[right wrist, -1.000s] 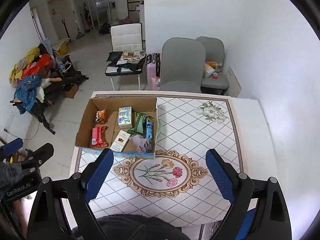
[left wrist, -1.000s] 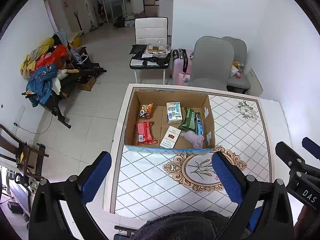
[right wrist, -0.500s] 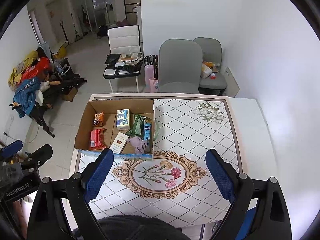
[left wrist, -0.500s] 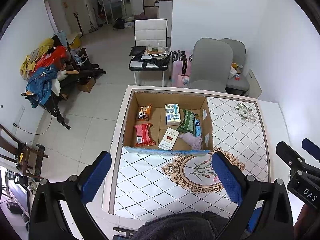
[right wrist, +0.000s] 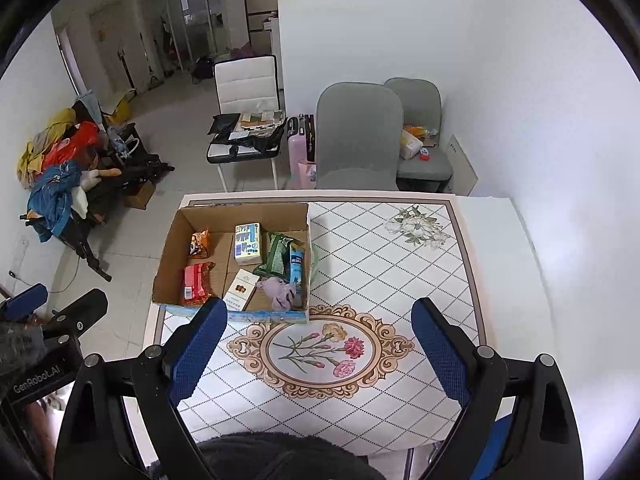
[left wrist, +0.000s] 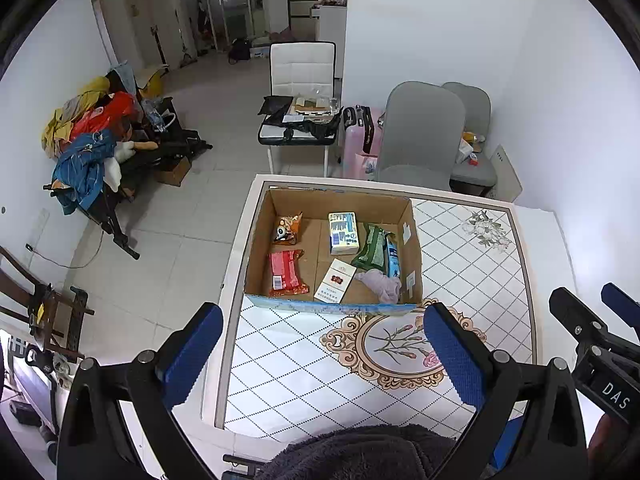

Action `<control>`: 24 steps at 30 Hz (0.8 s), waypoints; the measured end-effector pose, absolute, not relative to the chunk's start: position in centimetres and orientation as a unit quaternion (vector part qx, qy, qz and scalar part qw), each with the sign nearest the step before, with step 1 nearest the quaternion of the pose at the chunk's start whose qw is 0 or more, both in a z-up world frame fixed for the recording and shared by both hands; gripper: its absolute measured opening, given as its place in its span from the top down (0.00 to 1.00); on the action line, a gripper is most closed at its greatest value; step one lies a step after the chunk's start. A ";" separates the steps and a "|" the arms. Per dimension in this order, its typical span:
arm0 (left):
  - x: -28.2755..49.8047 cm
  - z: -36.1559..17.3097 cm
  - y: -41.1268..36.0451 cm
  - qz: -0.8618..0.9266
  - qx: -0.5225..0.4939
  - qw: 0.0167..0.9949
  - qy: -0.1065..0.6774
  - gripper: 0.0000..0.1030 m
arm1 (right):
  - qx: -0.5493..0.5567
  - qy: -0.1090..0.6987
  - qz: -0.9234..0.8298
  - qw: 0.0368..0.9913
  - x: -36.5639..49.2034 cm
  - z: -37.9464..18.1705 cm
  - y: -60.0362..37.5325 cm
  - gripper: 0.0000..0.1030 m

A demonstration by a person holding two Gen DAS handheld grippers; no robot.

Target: Organize snacks

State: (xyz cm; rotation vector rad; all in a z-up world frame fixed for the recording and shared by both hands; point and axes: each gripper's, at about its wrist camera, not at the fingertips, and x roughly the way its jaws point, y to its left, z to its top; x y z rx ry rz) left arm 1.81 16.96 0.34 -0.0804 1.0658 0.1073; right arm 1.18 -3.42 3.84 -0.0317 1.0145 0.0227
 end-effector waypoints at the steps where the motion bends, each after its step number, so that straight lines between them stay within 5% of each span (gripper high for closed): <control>1: 1.9 0.4 16.9 0.051 -0.038 0.860 0.507 0.00 | -0.014 0.485 0.010 0.874 1.2 3.9 -3.4 0.07; 24: 1.8 0.4 16.5 0.046 -0.041 0.858 0.510 0.00 | -0.009 0.479 0.001 0.878 0.5 4.0 -3.8 0.07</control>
